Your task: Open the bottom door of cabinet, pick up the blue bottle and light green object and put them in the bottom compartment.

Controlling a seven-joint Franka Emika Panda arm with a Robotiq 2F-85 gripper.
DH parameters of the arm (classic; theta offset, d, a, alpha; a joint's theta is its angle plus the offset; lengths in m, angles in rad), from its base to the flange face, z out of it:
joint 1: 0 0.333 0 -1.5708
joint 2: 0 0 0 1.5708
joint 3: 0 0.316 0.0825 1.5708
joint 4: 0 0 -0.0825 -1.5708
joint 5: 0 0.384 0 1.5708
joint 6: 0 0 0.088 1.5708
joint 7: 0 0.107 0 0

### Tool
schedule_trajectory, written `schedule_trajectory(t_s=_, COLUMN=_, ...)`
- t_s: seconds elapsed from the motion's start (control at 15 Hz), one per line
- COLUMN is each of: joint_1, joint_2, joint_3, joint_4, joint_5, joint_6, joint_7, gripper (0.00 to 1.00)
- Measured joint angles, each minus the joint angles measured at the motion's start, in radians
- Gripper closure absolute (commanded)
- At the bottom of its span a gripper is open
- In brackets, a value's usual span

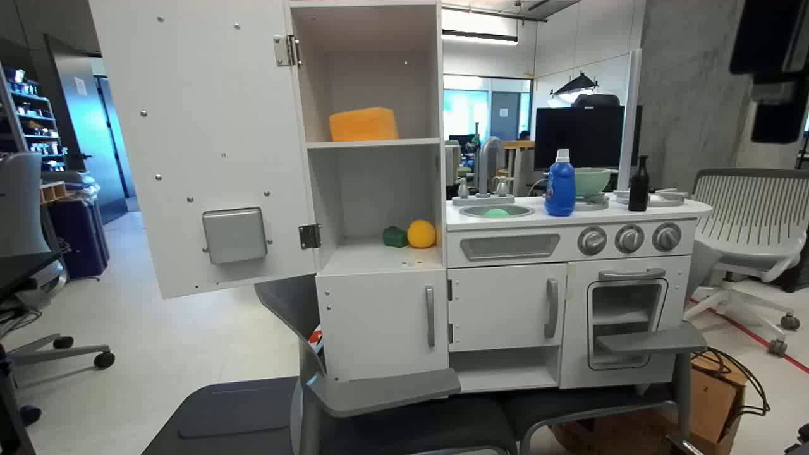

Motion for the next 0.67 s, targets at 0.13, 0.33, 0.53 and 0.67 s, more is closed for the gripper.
schedule_trajectory(t_s=0.13, joint_1=0.0, joint_2=0.0, joint_3=0.0, joint_4=0.001, joint_5=0.0, joint_6=0.0, joint_7=0.0, gripper=0.0)
schedule_trajectory(t_s=0.33, joint_1=0.0, joint_2=0.0, joint_3=0.0, joint_4=0.001, joint_5=0.0, joint_6=0.0, joint_7=0.0, gripper=0.0)
schedule_trajectory(t_s=0.53, joint_1=0.001, joint_2=0.002, joint_3=-0.002, joint_4=0.001, joint_5=-0.001, joint_6=0.0, joint_7=0.0, gripper=0.0)
schedule_trajectory(t_s=0.67, joint_1=-0.002, joint_2=0.02, joint_3=-0.01, joint_4=0.001, joint_5=-0.013, joint_6=0.012, joint_7=0.0, gripper=0.0)
